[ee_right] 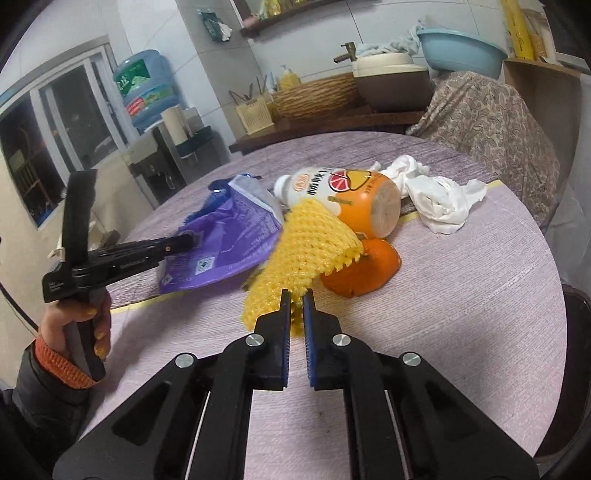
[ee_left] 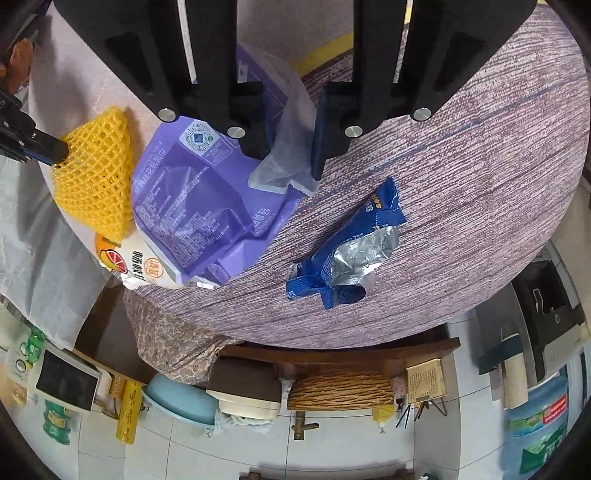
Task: Collect trash
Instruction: 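Carry the yellow net and purple bag to the bin and release both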
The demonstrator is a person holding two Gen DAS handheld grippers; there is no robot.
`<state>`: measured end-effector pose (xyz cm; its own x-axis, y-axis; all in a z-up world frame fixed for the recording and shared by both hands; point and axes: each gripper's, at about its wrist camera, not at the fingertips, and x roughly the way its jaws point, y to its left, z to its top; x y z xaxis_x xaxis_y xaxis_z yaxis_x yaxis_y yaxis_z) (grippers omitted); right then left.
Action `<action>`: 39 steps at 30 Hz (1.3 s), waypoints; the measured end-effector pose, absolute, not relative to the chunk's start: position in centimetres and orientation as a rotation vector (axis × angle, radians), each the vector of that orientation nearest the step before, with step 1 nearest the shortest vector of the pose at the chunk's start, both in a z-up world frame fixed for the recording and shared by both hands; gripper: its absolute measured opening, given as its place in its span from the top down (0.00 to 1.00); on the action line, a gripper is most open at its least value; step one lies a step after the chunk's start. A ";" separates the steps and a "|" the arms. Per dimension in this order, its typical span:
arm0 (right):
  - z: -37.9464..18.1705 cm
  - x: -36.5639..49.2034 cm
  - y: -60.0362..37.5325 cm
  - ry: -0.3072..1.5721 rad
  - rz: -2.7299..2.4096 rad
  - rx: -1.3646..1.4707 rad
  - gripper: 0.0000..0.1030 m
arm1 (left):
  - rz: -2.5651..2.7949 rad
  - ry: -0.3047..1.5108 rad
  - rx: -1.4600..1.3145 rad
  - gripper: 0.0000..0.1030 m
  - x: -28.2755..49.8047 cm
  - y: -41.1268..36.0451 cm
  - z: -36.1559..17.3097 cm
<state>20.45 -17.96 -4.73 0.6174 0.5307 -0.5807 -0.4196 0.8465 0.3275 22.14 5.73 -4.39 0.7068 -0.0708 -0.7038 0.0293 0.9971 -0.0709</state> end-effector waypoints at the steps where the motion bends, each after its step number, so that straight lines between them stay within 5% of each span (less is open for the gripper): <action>1: -4.5 19.9 -18.1 0.709 0.558 0.167 0.93 | -0.058 0.782 -0.062 0.84 21.9 5.8 -4.3; 16: -1.6 12.8 -21.6 0.557 0.557 0.173 0.93 | -0.161 0.655 -0.074 0.85 15.5 1.6 0.0; 39: -6.0 8.2 -44.8 0.540 -0.026 0.349 0.93 | -0.531 0.733 0.163 0.85 21.3 -25.9 -2.2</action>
